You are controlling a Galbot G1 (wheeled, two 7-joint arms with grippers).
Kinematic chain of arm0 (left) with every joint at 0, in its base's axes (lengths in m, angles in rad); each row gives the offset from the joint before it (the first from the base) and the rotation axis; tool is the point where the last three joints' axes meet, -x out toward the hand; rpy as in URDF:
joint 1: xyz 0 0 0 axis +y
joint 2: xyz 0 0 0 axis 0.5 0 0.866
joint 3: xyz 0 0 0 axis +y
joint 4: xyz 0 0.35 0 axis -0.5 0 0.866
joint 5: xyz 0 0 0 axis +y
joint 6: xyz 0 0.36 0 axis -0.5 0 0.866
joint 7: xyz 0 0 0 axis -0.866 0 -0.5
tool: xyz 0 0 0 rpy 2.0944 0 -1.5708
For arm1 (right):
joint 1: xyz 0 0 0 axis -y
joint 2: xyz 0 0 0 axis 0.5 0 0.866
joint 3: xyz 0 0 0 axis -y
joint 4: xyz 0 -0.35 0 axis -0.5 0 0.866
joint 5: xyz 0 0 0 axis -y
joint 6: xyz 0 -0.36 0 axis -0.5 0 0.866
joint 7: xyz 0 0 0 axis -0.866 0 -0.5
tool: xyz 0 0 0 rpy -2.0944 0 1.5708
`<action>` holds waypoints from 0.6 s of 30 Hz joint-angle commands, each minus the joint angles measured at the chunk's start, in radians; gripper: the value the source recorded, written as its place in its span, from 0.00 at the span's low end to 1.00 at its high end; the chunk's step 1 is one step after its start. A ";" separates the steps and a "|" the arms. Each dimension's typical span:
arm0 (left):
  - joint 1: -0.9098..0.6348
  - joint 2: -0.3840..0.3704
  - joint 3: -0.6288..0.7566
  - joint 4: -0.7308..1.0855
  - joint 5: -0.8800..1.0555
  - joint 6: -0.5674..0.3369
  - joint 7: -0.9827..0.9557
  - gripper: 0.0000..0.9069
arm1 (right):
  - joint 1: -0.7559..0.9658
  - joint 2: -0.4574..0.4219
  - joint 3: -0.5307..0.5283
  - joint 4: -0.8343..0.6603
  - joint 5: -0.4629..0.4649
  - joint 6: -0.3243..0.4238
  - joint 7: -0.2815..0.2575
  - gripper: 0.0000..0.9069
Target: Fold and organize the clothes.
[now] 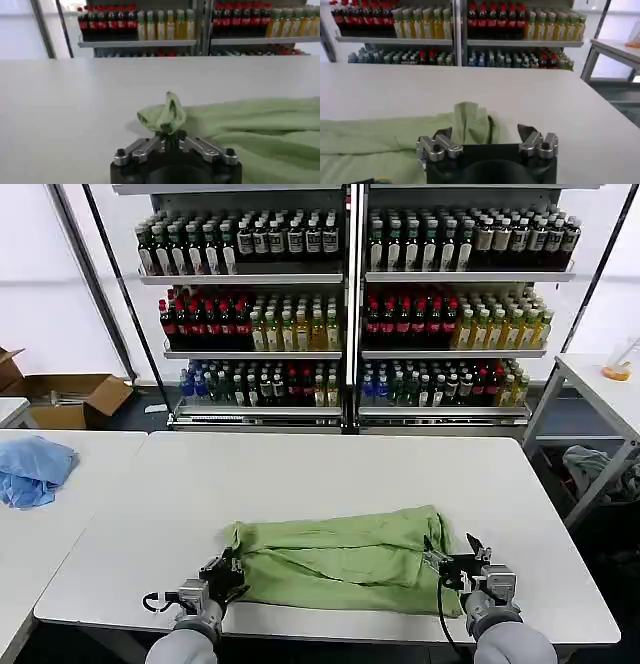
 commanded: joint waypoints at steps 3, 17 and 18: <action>-0.012 0.140 -0.253 -0.019 -0.145 -0.007 0.009 0.02 | -0.002 -0.001 0.008 0.006 0.000 0.002 0.000 1.00; -0.059 0.299 -0.488 -0.084 -0.413 0.046 0.028 0.03 | -0.020 -0.006 0.007 0.036 0.000 0.001 -0.004 1.00; -0.059 0.294 -0.479 -0.105 -0.479 0.052 0.032 0.03 | -0.020 -0.006 0.007 0.037 0.000 0.001 -0.004 1.00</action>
